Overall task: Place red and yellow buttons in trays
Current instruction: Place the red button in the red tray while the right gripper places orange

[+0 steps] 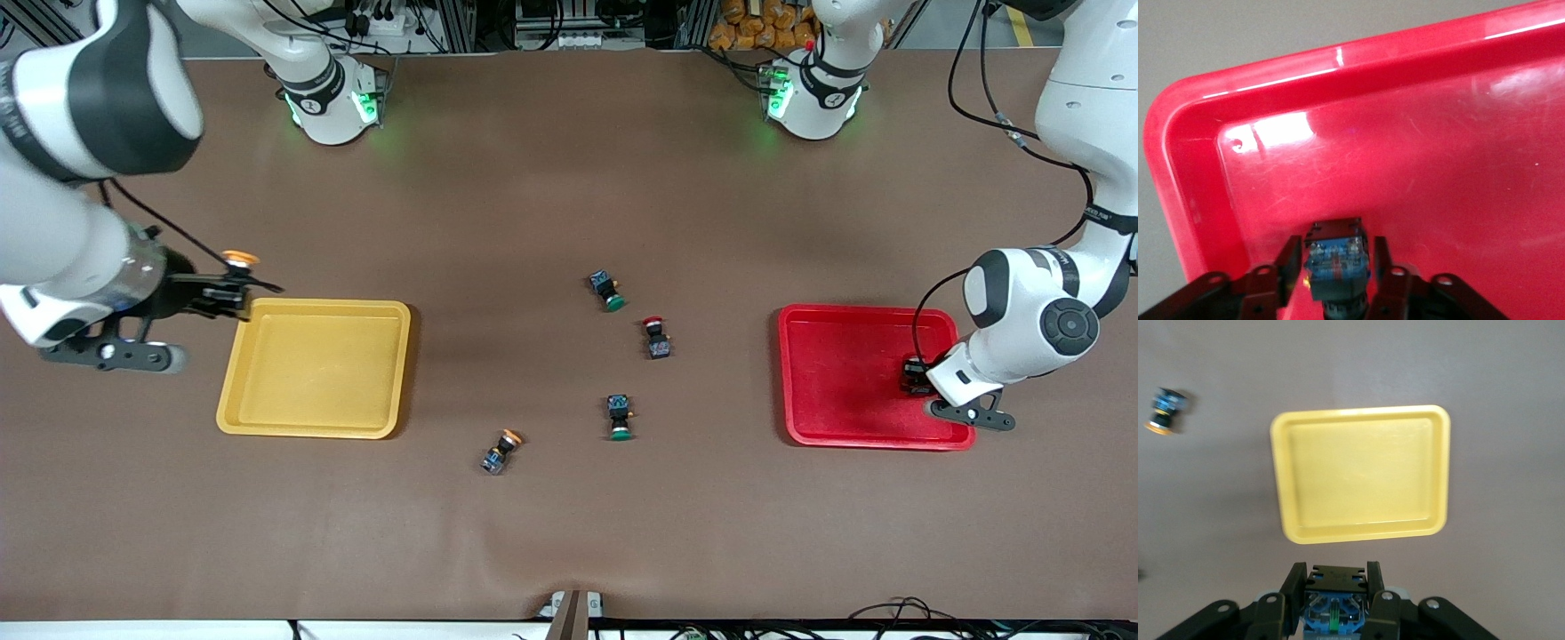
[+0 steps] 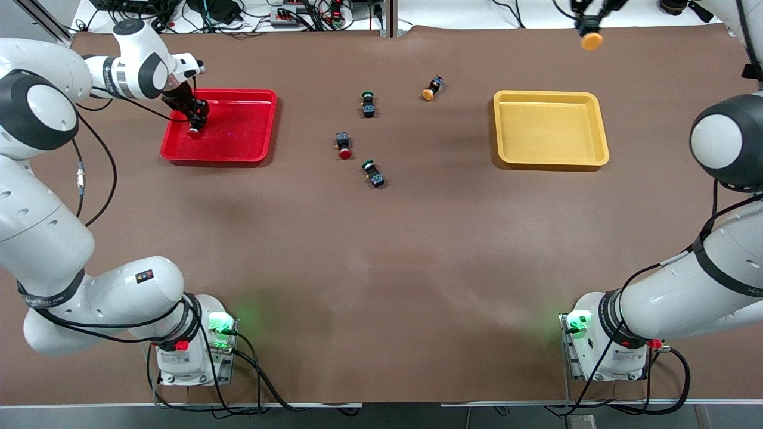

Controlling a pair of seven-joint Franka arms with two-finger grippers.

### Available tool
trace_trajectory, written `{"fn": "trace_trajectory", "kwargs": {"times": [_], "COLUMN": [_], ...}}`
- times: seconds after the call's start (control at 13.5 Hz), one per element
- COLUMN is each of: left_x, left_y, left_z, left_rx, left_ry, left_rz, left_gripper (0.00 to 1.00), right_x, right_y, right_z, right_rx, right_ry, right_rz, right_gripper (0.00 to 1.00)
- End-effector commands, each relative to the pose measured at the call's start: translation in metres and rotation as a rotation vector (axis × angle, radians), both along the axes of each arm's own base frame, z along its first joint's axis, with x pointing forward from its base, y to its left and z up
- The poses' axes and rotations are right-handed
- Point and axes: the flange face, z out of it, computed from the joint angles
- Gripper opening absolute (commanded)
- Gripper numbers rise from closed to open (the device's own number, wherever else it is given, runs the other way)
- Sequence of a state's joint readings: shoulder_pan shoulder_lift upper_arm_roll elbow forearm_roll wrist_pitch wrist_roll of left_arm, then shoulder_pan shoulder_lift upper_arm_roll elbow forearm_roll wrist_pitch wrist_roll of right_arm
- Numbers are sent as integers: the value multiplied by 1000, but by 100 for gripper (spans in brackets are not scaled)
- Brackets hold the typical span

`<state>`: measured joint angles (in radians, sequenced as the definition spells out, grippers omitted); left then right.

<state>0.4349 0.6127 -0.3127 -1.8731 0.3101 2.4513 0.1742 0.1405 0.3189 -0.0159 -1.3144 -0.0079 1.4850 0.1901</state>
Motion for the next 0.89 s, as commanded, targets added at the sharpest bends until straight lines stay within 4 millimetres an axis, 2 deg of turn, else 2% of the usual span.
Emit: {"fn": "trace_trajectory", "kwargs": {"times": [0.0,0.07,0.15,0.22,0.37,0.45,0.59,0.82], "left_x": [3,5,4,4,1,-2,-8,-25], "left_y": [-4,-8,-26,-52,-101,-125,-175,-262], "left_z": [11,26,43,62,92,102,117,122], "left_rx": [16,23,22,17,13,10,2,-14], "left_ry": [-18,-29,-9,21,44,53,79,84], "left_rz": [-22,-19,-36,-38,22,45,117,235], "left_gripper": [100,100,100,100,100,100,100,100], "right_x": [-4,-3,-3,-3,-3,-7,-9,-23], "right_y": [-52,-70,-76,-87,-91,-91,-91,-90], "right_z": [-36,-61,-89,-114,-171,-203,-254,-310], "right_rx": [11,16,21,25,25,25,24,23], "right_ry": [4,-3,-11,-26,-92,-122,-173,-242], "right_rz": [59,69,89,98,105,114,124,128], "right_gripper": [0,0,0,0,0,0,0,0]}}
